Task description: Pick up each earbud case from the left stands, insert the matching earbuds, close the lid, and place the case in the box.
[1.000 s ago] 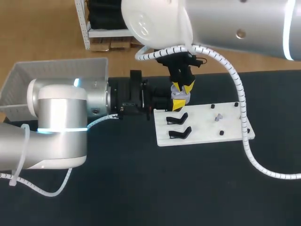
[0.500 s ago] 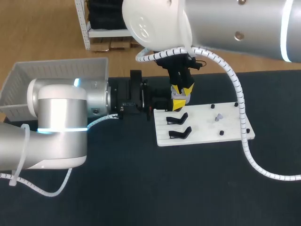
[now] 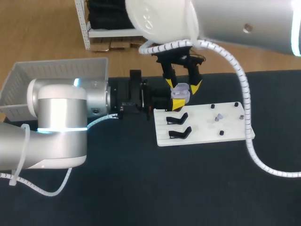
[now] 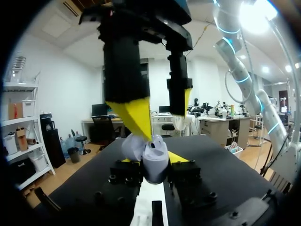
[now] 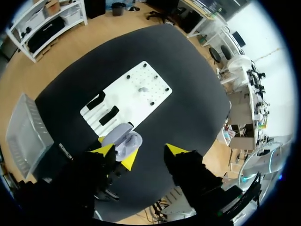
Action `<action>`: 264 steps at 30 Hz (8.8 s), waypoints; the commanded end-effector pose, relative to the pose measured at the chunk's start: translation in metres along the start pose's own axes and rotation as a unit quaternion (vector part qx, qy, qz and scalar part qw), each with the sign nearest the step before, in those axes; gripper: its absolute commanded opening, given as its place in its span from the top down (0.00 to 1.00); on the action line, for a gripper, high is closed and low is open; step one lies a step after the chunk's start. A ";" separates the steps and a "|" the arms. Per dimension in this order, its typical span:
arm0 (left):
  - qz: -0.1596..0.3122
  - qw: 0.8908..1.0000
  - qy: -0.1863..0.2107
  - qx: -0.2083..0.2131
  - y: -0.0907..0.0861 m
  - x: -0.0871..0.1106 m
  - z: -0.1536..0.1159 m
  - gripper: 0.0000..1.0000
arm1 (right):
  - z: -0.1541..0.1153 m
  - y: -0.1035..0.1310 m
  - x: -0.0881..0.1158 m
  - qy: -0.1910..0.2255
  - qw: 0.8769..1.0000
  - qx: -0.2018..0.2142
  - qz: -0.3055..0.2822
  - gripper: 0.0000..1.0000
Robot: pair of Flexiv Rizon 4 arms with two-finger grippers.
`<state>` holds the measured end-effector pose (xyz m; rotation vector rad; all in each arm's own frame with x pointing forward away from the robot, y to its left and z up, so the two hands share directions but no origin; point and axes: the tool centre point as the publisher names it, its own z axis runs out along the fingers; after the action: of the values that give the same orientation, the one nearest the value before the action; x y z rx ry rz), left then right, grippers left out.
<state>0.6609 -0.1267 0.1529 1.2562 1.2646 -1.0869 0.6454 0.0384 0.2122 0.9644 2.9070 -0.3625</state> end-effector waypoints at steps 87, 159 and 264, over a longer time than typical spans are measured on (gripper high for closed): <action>0.003 1.000 -0.003 -0.005 -0.002 0.001 0.000 1.00 | 0.199 -0.022 -0.098 -0.018 0.933 -0.280 -0.225 0.47; 0.003 1.000 -0.003 -0.005 -0.002 0.001 0.000 1.00 | 0.063 -0.089 -0.062 0.036 0.869 -0.189 -0.456 1.00; 0.003 1.000 -0.003 -0.005 -0.002 0.001 0.000 1.00 | 0.018 0.013 0.004 -0.059 0.727 -0.197 -0.655 1.00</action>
<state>0.6624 -0.1267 0.1514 1.2555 1.2673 -1.0856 0.6469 0.0466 0.1942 -1.2222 2.7561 0.1984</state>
